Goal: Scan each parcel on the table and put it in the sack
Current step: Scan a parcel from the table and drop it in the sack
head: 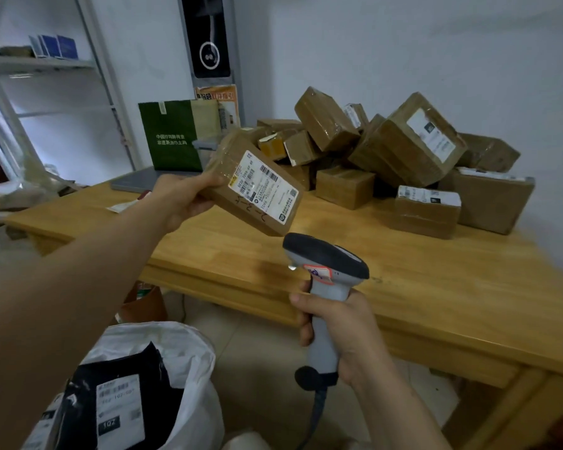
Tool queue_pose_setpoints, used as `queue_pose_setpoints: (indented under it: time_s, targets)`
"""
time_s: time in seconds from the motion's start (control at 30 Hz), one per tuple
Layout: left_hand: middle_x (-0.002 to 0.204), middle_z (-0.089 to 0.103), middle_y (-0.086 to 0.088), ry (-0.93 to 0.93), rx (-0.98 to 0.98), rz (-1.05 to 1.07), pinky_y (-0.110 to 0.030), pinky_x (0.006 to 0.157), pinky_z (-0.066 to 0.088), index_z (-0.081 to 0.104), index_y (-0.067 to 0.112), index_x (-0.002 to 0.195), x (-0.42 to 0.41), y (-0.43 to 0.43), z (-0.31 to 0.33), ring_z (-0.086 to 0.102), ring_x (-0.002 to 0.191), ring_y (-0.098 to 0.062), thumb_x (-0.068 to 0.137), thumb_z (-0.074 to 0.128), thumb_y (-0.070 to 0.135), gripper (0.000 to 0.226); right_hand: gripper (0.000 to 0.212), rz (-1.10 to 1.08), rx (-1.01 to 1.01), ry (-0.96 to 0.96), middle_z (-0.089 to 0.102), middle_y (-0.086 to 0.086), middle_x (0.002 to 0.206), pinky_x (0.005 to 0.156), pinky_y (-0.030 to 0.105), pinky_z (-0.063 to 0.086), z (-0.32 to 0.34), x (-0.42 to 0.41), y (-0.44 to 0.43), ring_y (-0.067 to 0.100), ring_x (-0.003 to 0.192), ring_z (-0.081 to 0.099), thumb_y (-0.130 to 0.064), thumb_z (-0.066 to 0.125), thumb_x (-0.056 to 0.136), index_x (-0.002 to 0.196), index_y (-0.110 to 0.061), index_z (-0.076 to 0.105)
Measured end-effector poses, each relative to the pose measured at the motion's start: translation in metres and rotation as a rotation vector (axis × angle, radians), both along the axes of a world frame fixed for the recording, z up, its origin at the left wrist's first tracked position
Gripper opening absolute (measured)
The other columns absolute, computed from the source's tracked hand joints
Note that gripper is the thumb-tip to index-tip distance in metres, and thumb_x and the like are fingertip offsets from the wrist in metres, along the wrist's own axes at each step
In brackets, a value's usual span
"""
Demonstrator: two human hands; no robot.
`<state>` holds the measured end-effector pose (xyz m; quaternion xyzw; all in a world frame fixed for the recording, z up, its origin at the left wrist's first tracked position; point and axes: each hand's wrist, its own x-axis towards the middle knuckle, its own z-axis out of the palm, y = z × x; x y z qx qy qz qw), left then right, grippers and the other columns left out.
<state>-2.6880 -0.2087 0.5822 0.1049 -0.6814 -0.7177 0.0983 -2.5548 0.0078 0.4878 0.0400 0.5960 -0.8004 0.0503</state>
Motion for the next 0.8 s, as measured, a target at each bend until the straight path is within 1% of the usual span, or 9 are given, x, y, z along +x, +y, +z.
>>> queue_pose_setpoints:
  time_s: [0.1,0.27,0.33,0.43,0.6,0.8]
  targets:
    - [0.098,0.069,-0.014,-0.003,0.003,-0.053,-0.028,0.073,0.059,0.056,0.003,0.097,0.010,-0.009,-0.006,0.070,0.088,-0.021,0.079,0.074,0.008,0.026,0.012,0.011,-0.018,0.021,0.057,0.008,0.057,0.045,0.027,0.044,0.009,0.006,-0.004,0.018,0.046,0.051,0.000,0.072,0.077,0.076,-0.009,0.064]
    - [0.106,0.069,-0.014,0.000,0.038,-0.078,-0.030,0.085,0.055,0.057,0.002,0.114,0.018,-0.018,-0.021,0.068,0.099,-0.022,0.078,0.075,0.008,0.040,0.017,-0.011,-0.113,0.021,0.054,0.008,0.053,0.041,0.024,0.041,0.022,0.009,-0.009,0.016,0.039,0.046,0.000,0.069,0.078,0.069,-0.008,0.058]
    - [0.106,0.069,-0.014,0.011,0.051,-0.089,-0.029,0.082,0.055,0.057,0.002,0.116,0.019,-0.020,-0.026,0.068,0.099,-0.021,0.077,0.075,0.007,0.043,0.017,-0.019,-0.125,0.024,0.054,0.007,0.052,0.041,0.024,0.042,0.024,0.010,-0.010,0.016,0.038,0.046,-0.001,0.069,0.078,0.068,-0.008,0.058]
    - [0.101,0.069,-0.011,0.024,0.054,-0.079,-0.026,0.078,0.055,0.058,0.003,0.115,0.019,-0.023,-0.030,0.068,0.093,-0.017,0.078,0.074,0.006,0.040,0.017,-0.031,-0.151,0.023,0.053,0.007,0.052,0.041,0.024,0.041,0.026,0.010,-0.011,0.015,0.038,0.045,-0.001,0.069,0.078,0.068,-0.008,0.057]
    - [0.101,0.069,-0.009,0.026,0.049,-0.073,-0.027,0.080,0.055,0.059,0.006,0.110,0.018,-0.029,-0.031,0.067,0.094,-0.016,0.079,0.073,0.006,0.033,0.015,-0.060,-0.188,0.018,0.054,0.006,0.051,0.041,0.024,0.042,0.028,0.011,-0.011,0.014,0.038,0.046,-0.002,0.070,0.077,0.071,-0.009,0.058]
    - [0.109,0.069,-0.013,0.017,0.052,-0.071,-0.029,0.082,0.056,0.056,0.003,0.121,0.015,-0.041,-0.035,0.068,0.099,-0.020,0.077,0.075,0.008,0.048,0.016,-0.055,-0.171,0.031,0.054,0.005,0.051,0.042,0.023,0.042,0.030,0.010,-0.016,0.014,0.038,0.045,-0.002,0.070,0.078,0.069,-0.009,0.058]
